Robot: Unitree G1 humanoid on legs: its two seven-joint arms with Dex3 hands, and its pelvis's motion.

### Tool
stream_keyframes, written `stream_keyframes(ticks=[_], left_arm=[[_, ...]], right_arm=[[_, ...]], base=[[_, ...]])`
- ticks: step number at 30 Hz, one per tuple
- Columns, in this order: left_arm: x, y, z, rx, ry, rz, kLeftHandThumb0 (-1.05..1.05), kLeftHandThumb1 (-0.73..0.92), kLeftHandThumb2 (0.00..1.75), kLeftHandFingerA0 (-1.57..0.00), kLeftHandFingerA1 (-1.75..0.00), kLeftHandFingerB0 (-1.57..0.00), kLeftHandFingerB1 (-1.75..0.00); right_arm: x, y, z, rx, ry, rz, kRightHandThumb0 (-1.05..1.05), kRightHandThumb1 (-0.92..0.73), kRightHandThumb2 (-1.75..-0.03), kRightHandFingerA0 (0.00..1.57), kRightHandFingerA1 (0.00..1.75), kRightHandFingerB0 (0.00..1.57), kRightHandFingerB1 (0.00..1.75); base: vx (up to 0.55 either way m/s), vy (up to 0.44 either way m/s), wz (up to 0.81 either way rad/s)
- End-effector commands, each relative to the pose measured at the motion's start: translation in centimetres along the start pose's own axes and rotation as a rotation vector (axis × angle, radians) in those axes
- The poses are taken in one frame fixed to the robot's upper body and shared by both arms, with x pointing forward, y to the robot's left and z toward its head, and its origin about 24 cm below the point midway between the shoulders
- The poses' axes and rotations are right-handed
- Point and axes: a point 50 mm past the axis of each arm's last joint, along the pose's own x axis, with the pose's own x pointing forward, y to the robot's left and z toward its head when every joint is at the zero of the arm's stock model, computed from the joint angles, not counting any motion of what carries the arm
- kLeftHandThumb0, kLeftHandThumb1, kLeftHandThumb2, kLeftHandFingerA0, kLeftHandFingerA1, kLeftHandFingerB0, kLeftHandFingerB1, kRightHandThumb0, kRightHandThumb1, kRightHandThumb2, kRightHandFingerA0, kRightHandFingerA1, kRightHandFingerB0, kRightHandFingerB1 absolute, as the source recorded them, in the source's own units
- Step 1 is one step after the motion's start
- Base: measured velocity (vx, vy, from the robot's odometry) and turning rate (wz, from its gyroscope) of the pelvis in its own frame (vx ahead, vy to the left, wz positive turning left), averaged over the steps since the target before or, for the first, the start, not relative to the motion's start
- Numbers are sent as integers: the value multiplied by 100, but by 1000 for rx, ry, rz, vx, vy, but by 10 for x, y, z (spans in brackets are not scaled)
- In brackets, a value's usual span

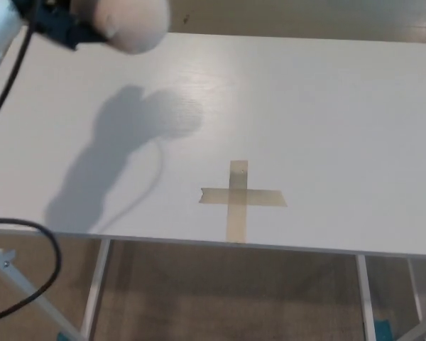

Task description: Use the left hand to take the pink dumpling toy on a person's hand and put it on the desk.

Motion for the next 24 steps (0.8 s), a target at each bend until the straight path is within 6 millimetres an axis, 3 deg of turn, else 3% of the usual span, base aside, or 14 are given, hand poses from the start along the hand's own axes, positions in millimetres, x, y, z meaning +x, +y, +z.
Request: stream_keyframes(ticks=[1,2,3,4,5,6,9,11,13,14,16,20,24], left_arm=[[-13,-25,-31,9,61,-48,-28,71,65,-73,-146,-88,-61],[-15,-34,-40,10,97,-75,-28,73,64,-70,-148,-81,-50],[-15,-34,-40,10,97,-75,-28,73,64,-70,-148,-81,-50],[-16,-42,-48,9,134,-106,-27,74,62,-71,-141,-88,-60],[-16,-51,-55,10,171,-138,-27,74,62,-71,-141,-88,-60],[-16,-55,-58,11,184,-150,-28,73,65,-70,-144,-86,-74],[-16,-66,-65,24,217,-194,-27,74,65,-69,-143,-84,-78],[-17,-74,-67,39,231,-224,-23,75,62,-70,-140,-86,-69],[-18,-86,-68,65,238,-252,-22,74,65,-70,-142,-83,-79],[-20,-93,-69,74,238,-267,-21,73,64,-70,-144,-87,-59],[-23,-102,-69,81,239,-288,-22,75,64,-73,-140,-80,-50],[-30,-125,-68,77,243,-341,-22,75,64,-71,-137,-62,-42],[-38,-149,-66,69,255,-415,-25,74,63,-74,-124,-61,-42]], right_arm=[[-1,1,-8,-9,25,8,-25,-68,-60,64,44,55,42],[-1,0,-8,-13,23,8,-26,-68,-60,64,44,54,42],[-1,0,-8,-13,23,8,-26,-68,-60,64,44,54,42],[-1,0,-8,-14,21,8,-26,-68,-60,64,44,54,42],[-1,0,-7,-14,18,8,-26,-68,-60,64,44,54,42],[-1,0,-7,-12,17,9,-26,-68,-60,64,44,53,42],[-1,0,-7,-2,20,9,-26,-68,-60,64,44,54,42],[-1,0,-6,2,18,9,-26,-68,-60,65,44,55,42],[0,0,-5,6,18,5,-26,-68,-60,66,45,56,43],[0,1,-5,5,17,5,-26,-68,-60,66,45,56,43],[0,1,-4,0,17,6,-26,-68,-60,66,45,56,43],[0,2,-5,-4,17,8,-26,-68,-60,66,45,57,42],[0,1,-5,-4,18,7,-26,-68,-60,66,45,57,42]], base=[[0,0,0],[0,0,0],[0,0,0],[0,0,0],[0,0,0],[0,0,0],[0,0,0],[0,0,0],[0,0,0],[0,0,0],[0,0,0],[0,0,0],[0,0,0]])
